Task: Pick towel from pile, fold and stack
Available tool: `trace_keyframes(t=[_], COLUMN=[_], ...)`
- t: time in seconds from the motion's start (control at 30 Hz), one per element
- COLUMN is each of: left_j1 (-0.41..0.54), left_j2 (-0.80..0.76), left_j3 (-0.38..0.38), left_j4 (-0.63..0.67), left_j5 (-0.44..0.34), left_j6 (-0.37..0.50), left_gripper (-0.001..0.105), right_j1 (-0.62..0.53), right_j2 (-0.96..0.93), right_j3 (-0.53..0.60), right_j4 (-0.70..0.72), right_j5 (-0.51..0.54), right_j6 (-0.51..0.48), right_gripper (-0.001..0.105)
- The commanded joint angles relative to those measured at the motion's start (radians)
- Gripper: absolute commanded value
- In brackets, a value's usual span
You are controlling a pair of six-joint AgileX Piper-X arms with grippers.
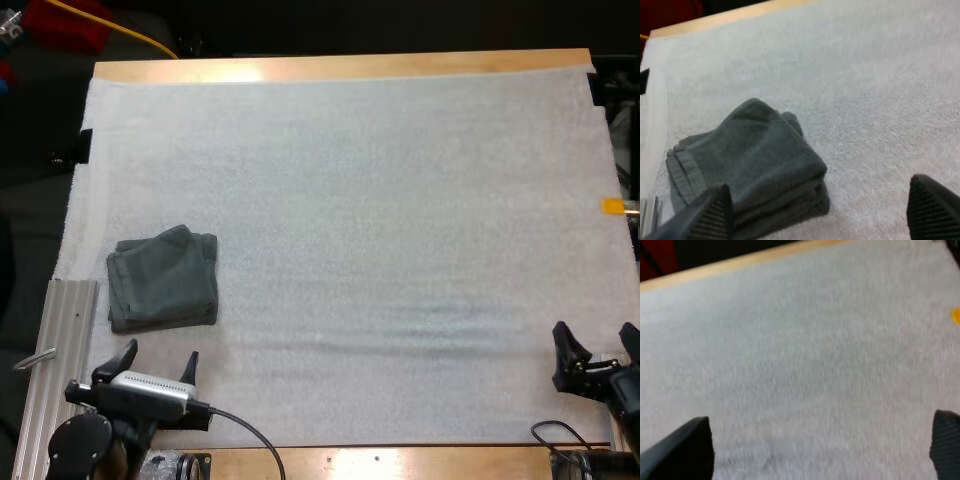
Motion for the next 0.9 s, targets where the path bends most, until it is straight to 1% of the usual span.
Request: trace_keyframes(t=[0.0,0.17,0.87], left_j1=[-0.001,-0.001,-0.001], left_j2=[-0.136,-0.136,-0.136], left_j3=[-0.004,-0.004,-0.004], left_j4=[-0.028,-0.025,-0.025], left_j5=[-0.002,-0.002,-0.002], left_j6=[-0.001,-0.001,-0.001], left_gripper=[0.068,0.068,0.068], right_j1=[-0.001,-0.001,-0.001], right_j2=[-0.045,-0.045,-0.045], right_j3=[0.008,0.038,0.039], right_j4=[-0.006,0.056,0.053], right_j5=[0.003,0.003,0.003], right_j6=[-0.009,-0.043,-0.049], right_gripper=[0.085,0.085,0.085])
